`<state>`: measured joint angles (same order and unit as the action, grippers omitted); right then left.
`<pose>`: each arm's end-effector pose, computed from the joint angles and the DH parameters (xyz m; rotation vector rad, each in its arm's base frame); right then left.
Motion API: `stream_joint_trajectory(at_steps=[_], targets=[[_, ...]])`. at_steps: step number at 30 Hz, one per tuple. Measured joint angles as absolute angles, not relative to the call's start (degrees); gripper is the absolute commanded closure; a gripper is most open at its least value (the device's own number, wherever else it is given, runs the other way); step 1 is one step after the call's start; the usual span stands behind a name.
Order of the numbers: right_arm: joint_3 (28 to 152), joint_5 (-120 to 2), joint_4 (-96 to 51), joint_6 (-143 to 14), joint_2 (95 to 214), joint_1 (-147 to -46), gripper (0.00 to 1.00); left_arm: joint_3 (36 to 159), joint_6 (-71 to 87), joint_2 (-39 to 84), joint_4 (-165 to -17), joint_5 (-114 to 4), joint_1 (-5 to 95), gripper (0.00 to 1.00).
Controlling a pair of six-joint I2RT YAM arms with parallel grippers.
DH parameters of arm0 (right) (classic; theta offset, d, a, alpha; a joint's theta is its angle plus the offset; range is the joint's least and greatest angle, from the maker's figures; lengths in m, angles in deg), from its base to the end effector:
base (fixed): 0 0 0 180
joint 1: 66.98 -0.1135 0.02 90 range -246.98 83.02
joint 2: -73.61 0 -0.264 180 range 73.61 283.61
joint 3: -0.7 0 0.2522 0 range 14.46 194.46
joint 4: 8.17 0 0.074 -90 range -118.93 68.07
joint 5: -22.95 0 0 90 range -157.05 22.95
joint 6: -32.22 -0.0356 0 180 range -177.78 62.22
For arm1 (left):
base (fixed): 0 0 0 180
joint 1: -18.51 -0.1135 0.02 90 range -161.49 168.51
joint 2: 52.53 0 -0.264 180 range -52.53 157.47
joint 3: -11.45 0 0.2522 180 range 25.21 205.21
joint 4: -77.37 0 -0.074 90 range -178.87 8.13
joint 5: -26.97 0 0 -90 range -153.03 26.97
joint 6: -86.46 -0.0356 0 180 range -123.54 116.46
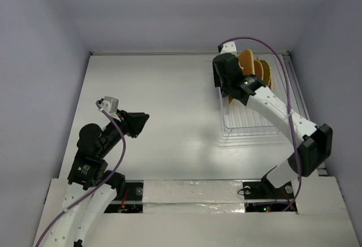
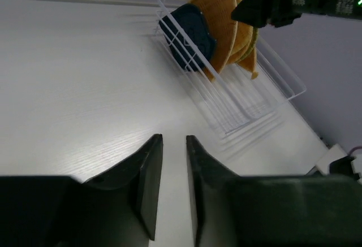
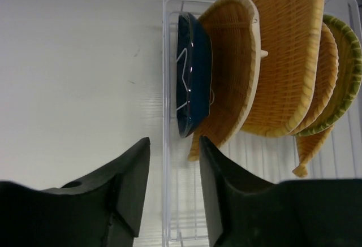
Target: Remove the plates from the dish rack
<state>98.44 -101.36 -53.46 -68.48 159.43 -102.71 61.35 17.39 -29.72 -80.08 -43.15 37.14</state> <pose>0.2828 0.1787 0.3720 -0.1096 2.0425 -0.1439 0.0988 -0.0461 0.3392 0.2584 1.5292 -0.8095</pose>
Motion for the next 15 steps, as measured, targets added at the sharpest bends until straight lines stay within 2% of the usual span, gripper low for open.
stream_joint_trajectory(at_steps=[3,5,15], targets=[[101.9,-103.4,-54.1,-67.3,164.7,-102.7,0.45,61.4,17.3,-30.0,-79.9,-43.9,37.1,0.41],[104.6,-105.2,-54.6,-66.8,168.2,-102.7,0.45,61.4,17.8,-30.2,-79.7,-44.3,37.1,0.37],[112.8,-109.8,-57.1,-65.0,180.3,-99.9,0.47,61.4,18.0,-31.2,-79.6,-45.3,38.5,0.33]])
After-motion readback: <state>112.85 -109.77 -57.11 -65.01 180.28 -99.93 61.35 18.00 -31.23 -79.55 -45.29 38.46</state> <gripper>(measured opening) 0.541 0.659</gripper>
